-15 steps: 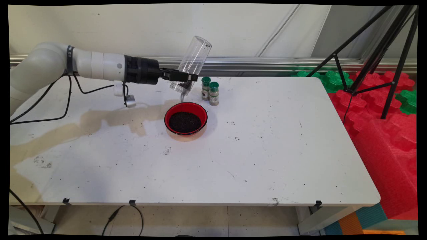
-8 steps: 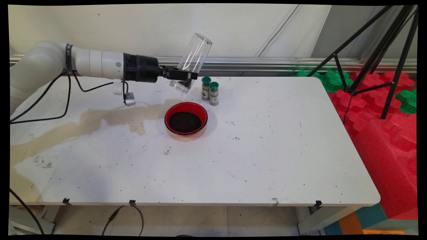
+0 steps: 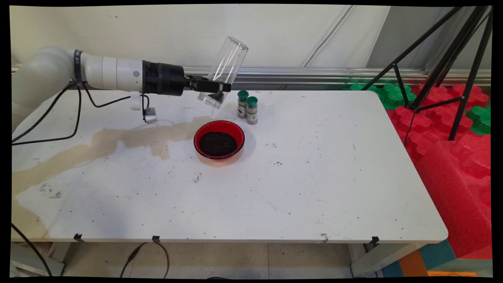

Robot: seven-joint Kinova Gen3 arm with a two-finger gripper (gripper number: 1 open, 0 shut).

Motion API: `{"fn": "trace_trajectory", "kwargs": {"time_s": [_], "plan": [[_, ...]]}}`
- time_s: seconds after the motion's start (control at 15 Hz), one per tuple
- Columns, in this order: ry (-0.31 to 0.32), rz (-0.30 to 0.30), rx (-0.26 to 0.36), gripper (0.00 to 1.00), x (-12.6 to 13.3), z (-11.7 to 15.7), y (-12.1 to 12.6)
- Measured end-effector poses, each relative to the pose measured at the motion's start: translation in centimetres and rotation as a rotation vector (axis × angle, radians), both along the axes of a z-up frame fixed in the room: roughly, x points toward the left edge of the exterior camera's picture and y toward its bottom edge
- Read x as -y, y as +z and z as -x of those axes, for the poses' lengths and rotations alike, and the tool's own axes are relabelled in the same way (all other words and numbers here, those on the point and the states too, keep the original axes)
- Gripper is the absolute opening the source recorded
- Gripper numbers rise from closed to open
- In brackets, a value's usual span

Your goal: Pour the black seasoning powder in the red bowl

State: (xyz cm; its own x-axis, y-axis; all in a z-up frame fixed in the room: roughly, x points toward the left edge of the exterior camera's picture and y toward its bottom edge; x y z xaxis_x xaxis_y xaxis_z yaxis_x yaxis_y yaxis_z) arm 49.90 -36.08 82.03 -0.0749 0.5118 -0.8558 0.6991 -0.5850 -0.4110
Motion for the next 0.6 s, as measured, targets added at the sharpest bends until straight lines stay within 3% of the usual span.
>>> {"fn": "trace_trajectory", "kwargs": {"time_s": [0.6], "plan": [[0.052, -0.117, -0.069, 0.0, -0.41, -0.4, 0.01]]}}
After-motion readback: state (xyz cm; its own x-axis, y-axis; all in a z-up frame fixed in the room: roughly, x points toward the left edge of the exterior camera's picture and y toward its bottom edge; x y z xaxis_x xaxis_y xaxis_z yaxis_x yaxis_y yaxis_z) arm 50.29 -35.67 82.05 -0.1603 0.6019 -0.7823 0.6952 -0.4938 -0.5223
